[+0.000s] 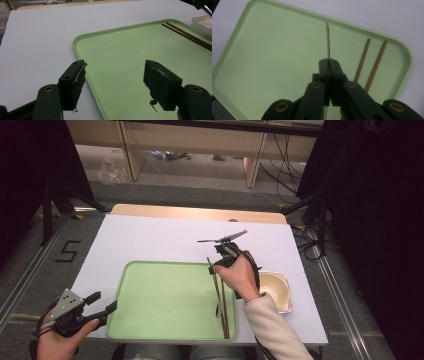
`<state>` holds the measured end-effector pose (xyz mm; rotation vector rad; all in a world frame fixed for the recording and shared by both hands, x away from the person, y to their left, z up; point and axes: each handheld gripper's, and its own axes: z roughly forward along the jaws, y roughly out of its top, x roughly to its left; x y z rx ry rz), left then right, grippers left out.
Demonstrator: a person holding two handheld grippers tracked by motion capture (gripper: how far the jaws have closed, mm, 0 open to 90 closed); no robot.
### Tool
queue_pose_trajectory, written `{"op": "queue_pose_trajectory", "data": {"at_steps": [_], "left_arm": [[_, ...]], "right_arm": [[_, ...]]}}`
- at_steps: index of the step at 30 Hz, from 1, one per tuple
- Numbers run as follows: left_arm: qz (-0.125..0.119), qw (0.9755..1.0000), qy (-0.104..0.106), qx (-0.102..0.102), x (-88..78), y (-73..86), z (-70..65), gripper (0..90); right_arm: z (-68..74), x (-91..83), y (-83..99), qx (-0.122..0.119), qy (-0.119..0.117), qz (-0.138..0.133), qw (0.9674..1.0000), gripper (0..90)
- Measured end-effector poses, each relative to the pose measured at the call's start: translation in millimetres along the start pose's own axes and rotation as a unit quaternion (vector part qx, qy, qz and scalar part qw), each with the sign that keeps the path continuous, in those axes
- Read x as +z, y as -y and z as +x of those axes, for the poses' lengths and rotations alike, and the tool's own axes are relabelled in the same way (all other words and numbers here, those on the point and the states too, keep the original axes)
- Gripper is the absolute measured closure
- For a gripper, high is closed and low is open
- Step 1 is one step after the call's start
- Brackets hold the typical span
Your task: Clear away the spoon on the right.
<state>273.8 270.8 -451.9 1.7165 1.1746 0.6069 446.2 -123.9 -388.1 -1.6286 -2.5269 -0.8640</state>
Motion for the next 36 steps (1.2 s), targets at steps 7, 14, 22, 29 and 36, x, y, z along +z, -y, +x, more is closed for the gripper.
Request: {"op": "queue_pose_trajectory", "data": {"at_steps": [7, 14, 22, 29, 36], "left_arm": [[0.000, 1.0000, 0.001, 0.000, 0.0, 0.1, 0.0, 33.4], [0.001, 1.0000, 0.001, 0.001, -0.2, 0.1, 0.1, 33.5], [0.001, 1.0000, 0.001, 0.001, -0.3, 0.1, 0.1, 33.5], [0.001, 1.0000, 0.002, 0.001, -0.3, 0.2, 0.1, 33.4], [0.001, 1.0000, 0.002, 0.001, -0.4, 0.2, 0.1, 33.4]], "right_arm": [[3.0, 10.4, 1.3, 0.015, 0.002, 0.010, 0.9998, 90.0], [5.0, 20.8, 2.3, 0.009, 0.001, 0.021, 0.9997, 90.0], [5.9, 30.5, 4.4, 0.013, 0.001, 0.031, 0.9994, 90.0], [6.7, 36.9, 5.8, 0.011, 0.003, 0.041, 0.9991, 90.0], [5.9, 42.2, 6.9, 0.014, -0.004, 0.045, 0.9989, 90.0]]}}
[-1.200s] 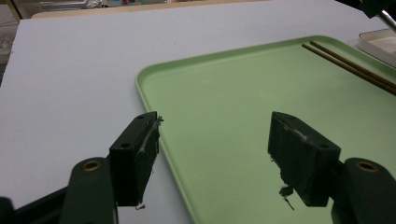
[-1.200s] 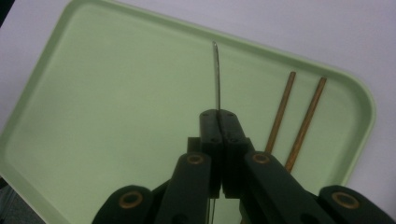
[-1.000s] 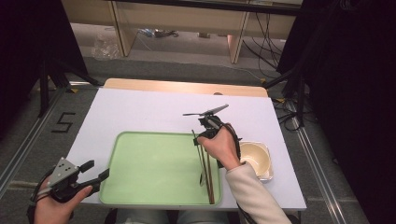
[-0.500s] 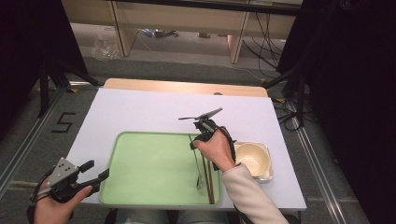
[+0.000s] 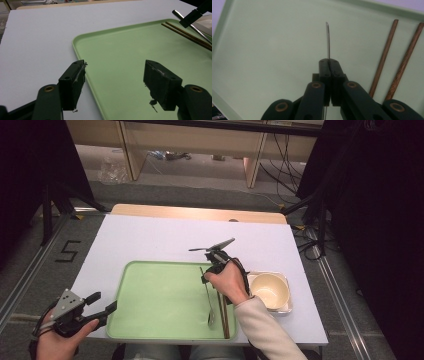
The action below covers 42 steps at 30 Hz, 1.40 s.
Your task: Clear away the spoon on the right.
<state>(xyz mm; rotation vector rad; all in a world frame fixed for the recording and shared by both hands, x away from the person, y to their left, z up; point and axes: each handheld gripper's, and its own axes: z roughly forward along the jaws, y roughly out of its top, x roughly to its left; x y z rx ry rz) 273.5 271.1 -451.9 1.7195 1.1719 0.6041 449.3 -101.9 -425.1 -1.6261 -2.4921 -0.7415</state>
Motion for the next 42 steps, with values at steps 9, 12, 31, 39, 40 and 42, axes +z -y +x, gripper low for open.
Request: {"op": "queue_pose_trajectory", "data": {"at_steps": [9, 12, 31, 39, 40, 42], "left_arm": [[0.001, 1.0000, 0.001, 0.000, 0.0, 0.1, 0.2, 33.5], [0.001, 1.0000, 0.001, 0.000, -0.1, 0.1, 0.2, 33.4], [0.002, 1.0000, 0.000, 0.001, -0.1, 0.2, 0.3, 33.5], [0.002, 1.0000, 0.000, 0.001, -0.1, 0.2, 0.4, 33.5], [0.002, 1.0000, 0.000, 0.001, -0.1, 0.2, 0.3, 33.5], [0.002, 1.0000, 0.001, 0.001, -0.1, 0.3, 0.4, 33.5]], "right_arm": [[-2.3, 11.3, 2.0, 0.014, -0.007, 0.013, 0.9998, 90.0], [2.2, 12.1, 2.5, 0.051, -0.011, 0.036, 0.9980, 89.8], [-6.6, 25.0, 4.8, 0.009, 0.023, 0.040, 0.9989, 64.4], [-3.7, 27.3, 6.1, 0.023, 0.027, 0.055, 0.9978, 61.6], [-4.8, 27.0, 5.4, 0.008, 0.029, 0.058, 0.9978, 60.1], [-3.0, 28.4, 5.8, -0.002, 0.034, 0.069, 0.9971, 57.0]]}}
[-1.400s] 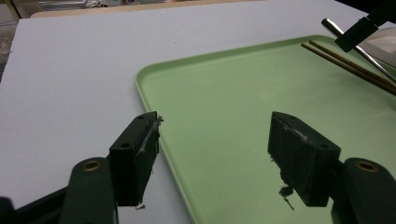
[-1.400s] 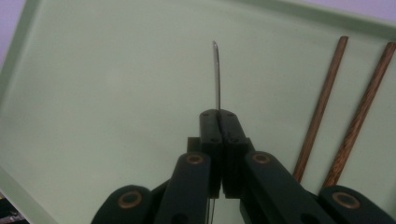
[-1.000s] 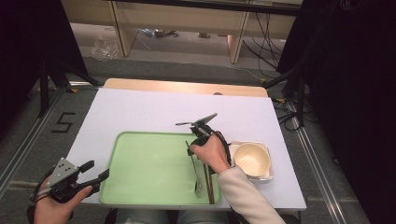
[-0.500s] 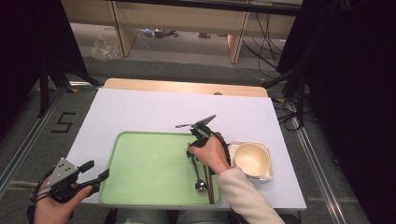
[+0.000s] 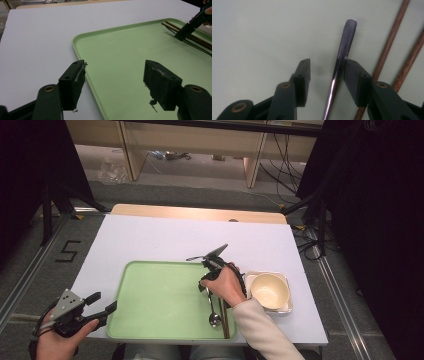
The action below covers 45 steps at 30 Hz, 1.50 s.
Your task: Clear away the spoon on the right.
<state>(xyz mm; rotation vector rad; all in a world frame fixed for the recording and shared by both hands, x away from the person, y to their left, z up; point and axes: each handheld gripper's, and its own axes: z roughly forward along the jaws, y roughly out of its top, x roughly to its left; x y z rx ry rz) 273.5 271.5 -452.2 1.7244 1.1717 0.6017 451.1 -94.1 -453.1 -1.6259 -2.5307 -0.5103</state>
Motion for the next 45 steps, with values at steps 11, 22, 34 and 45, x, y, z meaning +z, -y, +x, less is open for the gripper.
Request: {"op": "queue_pose_trajectory", "data": {"at_steps": [11, 22, 34, 45], "left_arm": [[-0.001, 1.0000, 0.000, -0.001, 0.0, 0.0, -0.3, 33.5], [0.000, 1.0000, 0.000, 0.001, 0.1, 0.0, -0.2, 33.5], [0.001, 1.0000, 0.001, -0.003, 0.2, 0.0, -0.8, 33.6], [0.003, 1.0000, 0.001, -0.002, 0.6, 0.1, -0.9, 33.6]], "right_arm": [[11.4, 3.5, 1.1, -0.044, 0.031, 0.010, 0.9985, 34.3], [12.9, 6.0, 0.7, -0.051, 0.038, 0.012, 0.9979, 19.1], [16.0, 5.5, 0.9, -0.063, 0.058, 0.019, 0.9962, 15.1], [20.9, 5.2, -0.1, -0.054, 0.063, 0.034, 0.9959, 15.1]]}}
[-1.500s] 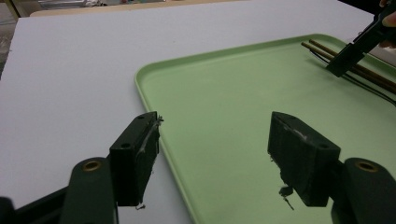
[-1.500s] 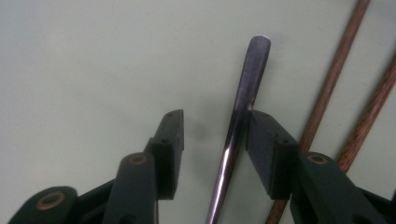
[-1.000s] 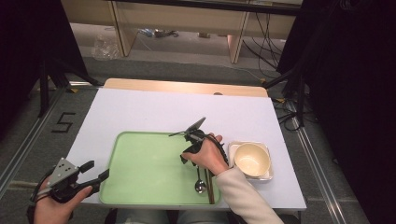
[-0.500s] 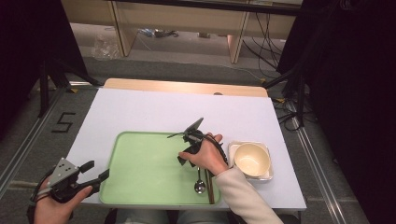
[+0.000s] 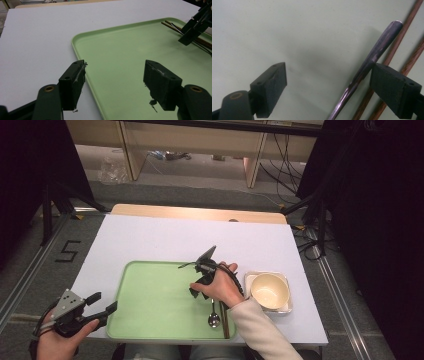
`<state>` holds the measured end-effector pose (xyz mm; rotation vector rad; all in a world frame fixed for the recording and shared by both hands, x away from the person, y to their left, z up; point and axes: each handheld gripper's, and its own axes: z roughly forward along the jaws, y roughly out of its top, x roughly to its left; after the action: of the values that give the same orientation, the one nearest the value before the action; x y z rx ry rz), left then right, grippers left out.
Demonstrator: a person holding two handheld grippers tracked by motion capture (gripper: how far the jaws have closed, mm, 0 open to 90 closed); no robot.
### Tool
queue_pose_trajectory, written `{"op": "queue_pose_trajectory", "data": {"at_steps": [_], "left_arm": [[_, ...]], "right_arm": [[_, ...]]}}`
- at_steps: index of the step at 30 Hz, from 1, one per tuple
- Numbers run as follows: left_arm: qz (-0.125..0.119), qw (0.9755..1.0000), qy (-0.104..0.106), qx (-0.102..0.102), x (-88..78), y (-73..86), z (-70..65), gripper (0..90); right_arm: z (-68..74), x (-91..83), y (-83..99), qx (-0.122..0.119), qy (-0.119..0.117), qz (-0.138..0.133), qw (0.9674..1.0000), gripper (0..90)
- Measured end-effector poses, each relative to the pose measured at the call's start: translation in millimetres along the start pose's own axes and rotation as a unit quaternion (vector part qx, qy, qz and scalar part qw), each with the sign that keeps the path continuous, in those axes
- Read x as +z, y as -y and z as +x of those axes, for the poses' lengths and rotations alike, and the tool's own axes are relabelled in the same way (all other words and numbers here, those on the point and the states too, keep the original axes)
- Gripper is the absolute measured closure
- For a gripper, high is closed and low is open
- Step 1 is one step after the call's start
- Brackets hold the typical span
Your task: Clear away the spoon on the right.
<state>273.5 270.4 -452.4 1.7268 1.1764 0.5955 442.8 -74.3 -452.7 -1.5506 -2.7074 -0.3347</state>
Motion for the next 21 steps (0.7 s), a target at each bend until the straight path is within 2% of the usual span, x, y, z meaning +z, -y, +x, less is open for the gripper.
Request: {"op": "queue_pose_trajectory", "data": {"at_steps": [5, 6, 10, 13, 14, 15, 16, 17, 19, 21], "left_arm": [[0.002, 1.0000, 0.001, 0.001, 0.3, 0.0, -0.1, 33.6], [0.003, 1.0000, 0.002, 0.000, 0.3, 0.1, 0.0, 33.6], [0.003, 1.0000, 0.004, -0.004, 0.9, 0.4, -0.1, 33.6], [0.003, 1.0000, 0.004, -0.002, 1.4, 0.5, -0.1, 33.6], [0.002, 1.0000, 0.004, -0.001, 1.3, 0.4, -0.1, 33.5], [0.003, 1.0000, 0.003, -0.001, 0.9, 0.3, -0.1, 33.5], [0.003, 1.0000, 0.003, -0.004, 1.0, 0.4, -0.4, 33.5], [0.004, 1.0000, 0.003, -0.003, 0.9, 0.4, -0.4, 33.5], [0.004, 1.0000, 0.003, -0.003, 0.8, 0.3, -0.4, 33.5], [0.003, 1.0000, 0.003, -0.002, 0.6, 0.2, -0.4, 33.5]], "right_arm": [[3.0, -1.9, -0.5, -0.001, 0.013, 0.009, 0.9999, 14.5], [5.1, -2.2, -0.7, 0.009, 0.009, 0.010, 0.9999, 13.7], [6.3, -2.5, -1.5, -0.004, 0.025, 0.017, 0.9995, 12.9], [6.2, -2.9, -2.7, -0.012, 0.033, 0.015, 0.9993, 12.9], [6.0, -2.0, -2.9, -0.013, 0.035, 0.005, 0.9993, 12.9], [6.7, -3.3, -3.8, -0.008, 0.030, 0.020, 0.9993, 12.5], [7.9, -3.7, -3.8, -0.011, 0.035, 0.024, 0.9990, 12.5], [7.9, -1.7, -2.7, -0.023, 0.039, 0.011, 0.9989, 12.5], [9.3, -1.3, -2.5, -0.019, 0.038, 0.008, 0.9991, 12.8], [9.8, -2.6, -2.5, -0.028, 0.042, 0.006, 0.9987, 12.8]]}}
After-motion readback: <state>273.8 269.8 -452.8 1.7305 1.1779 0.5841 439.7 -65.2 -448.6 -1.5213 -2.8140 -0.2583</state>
